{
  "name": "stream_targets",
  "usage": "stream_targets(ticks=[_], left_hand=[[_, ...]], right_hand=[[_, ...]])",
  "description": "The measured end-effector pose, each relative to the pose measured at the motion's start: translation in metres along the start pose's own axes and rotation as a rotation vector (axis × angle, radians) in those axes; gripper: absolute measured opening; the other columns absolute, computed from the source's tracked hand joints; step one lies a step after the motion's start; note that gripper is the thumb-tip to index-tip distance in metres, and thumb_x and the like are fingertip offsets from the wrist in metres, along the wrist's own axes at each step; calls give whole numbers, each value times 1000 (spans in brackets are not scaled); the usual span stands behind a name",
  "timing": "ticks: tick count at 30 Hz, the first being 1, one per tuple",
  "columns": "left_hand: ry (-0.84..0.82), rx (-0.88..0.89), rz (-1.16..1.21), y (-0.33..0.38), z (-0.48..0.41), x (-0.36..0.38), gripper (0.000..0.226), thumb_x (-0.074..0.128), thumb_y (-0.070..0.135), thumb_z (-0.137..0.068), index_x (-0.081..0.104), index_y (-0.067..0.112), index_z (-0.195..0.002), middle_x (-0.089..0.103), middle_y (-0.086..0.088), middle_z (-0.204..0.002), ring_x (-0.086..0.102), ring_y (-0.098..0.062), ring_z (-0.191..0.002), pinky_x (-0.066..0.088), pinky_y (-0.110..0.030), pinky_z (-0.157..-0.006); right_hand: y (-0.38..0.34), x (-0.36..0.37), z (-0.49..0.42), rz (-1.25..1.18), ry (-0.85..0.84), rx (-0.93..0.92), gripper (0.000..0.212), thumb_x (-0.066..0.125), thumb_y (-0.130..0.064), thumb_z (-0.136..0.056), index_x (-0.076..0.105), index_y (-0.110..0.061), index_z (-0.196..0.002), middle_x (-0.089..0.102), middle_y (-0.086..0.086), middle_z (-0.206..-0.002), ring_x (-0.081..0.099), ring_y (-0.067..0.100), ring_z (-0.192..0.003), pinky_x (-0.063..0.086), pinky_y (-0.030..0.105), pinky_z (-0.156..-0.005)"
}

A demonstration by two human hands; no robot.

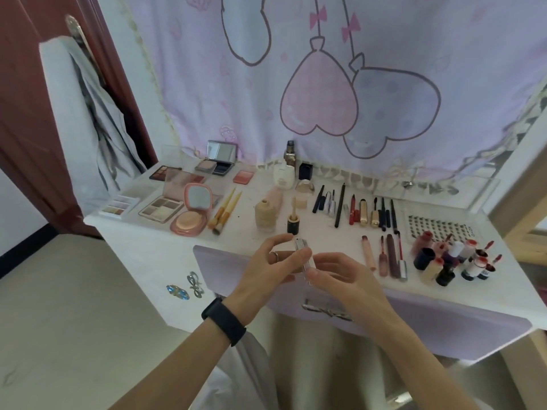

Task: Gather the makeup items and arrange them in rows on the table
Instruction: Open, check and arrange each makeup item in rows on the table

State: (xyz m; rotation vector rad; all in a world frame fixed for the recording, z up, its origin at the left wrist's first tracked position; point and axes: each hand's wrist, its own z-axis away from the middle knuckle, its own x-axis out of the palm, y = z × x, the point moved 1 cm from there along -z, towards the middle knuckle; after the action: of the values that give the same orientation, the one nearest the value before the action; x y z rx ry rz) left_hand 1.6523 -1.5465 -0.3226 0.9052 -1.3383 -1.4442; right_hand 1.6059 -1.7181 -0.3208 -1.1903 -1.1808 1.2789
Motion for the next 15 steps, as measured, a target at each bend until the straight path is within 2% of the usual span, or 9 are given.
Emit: stream_targets(ticks=[6, 10, 15], left_hand=[[-97, -34, 72, 1, 7, -12, 58, 79, 38, -82, 58, 23, -134, 73, -7, -114, 71, -27, -104, 57, -36, -89], [-122, -47, 82, 7, 9, -22, 46, 76, 36, -85, 65, 27, -129, 73, -7, -114, 71, -27, -105, 57, -32, -88], [-121, -73, 70, 11, 8, -29, 40, 71, 44, -87, 69, 24, -121, 73, -6, -114, 71, -24, -103, 53, -27, -83]], right_hand=[[3, 17, -1, -42, -1, -45, 24, 78, -46, -81, 75, -41, -104, 78, -7, -106, 73, 11, -100, 56, 17, -81], [-1, 24, -4, -76, -2, -44, 26, 78, -44, -79, 77, -40, -105, 78, -7, -106, 73, 9, -101, 55, 16, -79], [-6, 31, -11, -87, -1, -7, 31, 78, -46, -76, 80, -35, -105, 79, -6, -99, 74, 7, -92, 54, 14, -72]])
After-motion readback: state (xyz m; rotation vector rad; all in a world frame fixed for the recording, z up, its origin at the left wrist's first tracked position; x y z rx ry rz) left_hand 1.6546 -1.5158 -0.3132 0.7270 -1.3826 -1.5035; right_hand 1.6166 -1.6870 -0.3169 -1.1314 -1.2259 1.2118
